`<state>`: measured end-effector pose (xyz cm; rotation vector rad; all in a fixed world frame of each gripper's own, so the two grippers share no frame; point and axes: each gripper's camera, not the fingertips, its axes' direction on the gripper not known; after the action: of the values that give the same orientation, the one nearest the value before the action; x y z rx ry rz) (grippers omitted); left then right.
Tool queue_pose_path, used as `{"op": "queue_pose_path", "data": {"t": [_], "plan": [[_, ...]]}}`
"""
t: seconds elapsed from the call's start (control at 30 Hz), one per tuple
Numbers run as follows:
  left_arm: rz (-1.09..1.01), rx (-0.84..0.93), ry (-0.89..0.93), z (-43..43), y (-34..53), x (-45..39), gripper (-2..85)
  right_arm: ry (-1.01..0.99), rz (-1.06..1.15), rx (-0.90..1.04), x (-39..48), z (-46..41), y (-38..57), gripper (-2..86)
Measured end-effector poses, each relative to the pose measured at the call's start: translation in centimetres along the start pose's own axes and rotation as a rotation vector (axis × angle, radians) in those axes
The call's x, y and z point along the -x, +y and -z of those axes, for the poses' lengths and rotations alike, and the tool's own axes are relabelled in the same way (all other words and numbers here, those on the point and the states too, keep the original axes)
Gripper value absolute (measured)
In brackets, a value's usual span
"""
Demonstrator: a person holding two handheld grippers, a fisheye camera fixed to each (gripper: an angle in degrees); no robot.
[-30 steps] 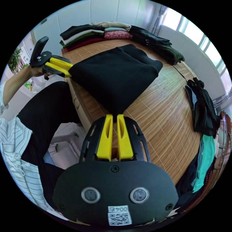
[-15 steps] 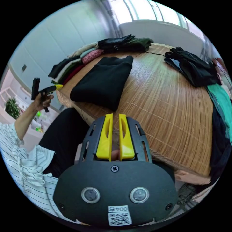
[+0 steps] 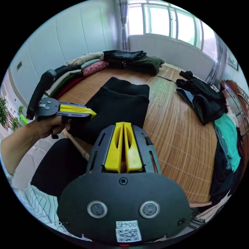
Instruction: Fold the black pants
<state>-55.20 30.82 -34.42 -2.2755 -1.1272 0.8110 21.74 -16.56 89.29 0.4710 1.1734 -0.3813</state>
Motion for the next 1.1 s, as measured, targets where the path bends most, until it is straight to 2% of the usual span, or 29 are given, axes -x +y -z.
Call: {"op": "queue_pose_path", "data": {"t": [0.07,0.17,0.33,0.53,0.6,0.67,0.73,0.97,1.1], "plan": [[-0.020,0.003,-0.036,-1.7,-0.3,-1.4,0.1,0.062,0.049,0.038,0.7,-1.6,-0.9,-0.7],[0.033,-0.008,0.025,-2.3,-0.3,-0.8,0.1,0.088,0.069,0.143,0.8,-4.3,-0.7,-0.7],[0.035,-0.018,0.084,-3.2,-0.6,0.0,0.4,0.079,0.039,0.109,-1.4,-5.1,0.6,-0.6],[0.037,-0.025,0.119,-1.4,-2.1,1.4,0.3,-0.132,-0.076,0.082,-8.5,-2.9,-0.1,-0.5],[0.104,-0.086,0.121,0.1,-1.3,3.3,0.2,-0.161,-0.161,-0.003,-11.4,-1.2,0.7,-0.3],[0.174,-0.042,0.172,-2.1,-0.1,5.5,0.1,-0.194,-0.180,0.120,-14.0,-3.2,2.0,0.3],[0.240,-0.083,0.230,-2.3,0.3,6.8,0.1,-0.227,-0.234,0.079,-15.8,-2.8,2.2,1.6],[0.375,-0.249,0.284,5.9,3.2,8.5,0.1,-0.594,-0.483,-0.098,-23.7,2.6,6.4,9.7],[0.448,-0.279,0.338,9.3,9.1,10.2,0.3,-0.652,-0.573,-0.106,-26.7,4.6,11.1,11.1]]}}
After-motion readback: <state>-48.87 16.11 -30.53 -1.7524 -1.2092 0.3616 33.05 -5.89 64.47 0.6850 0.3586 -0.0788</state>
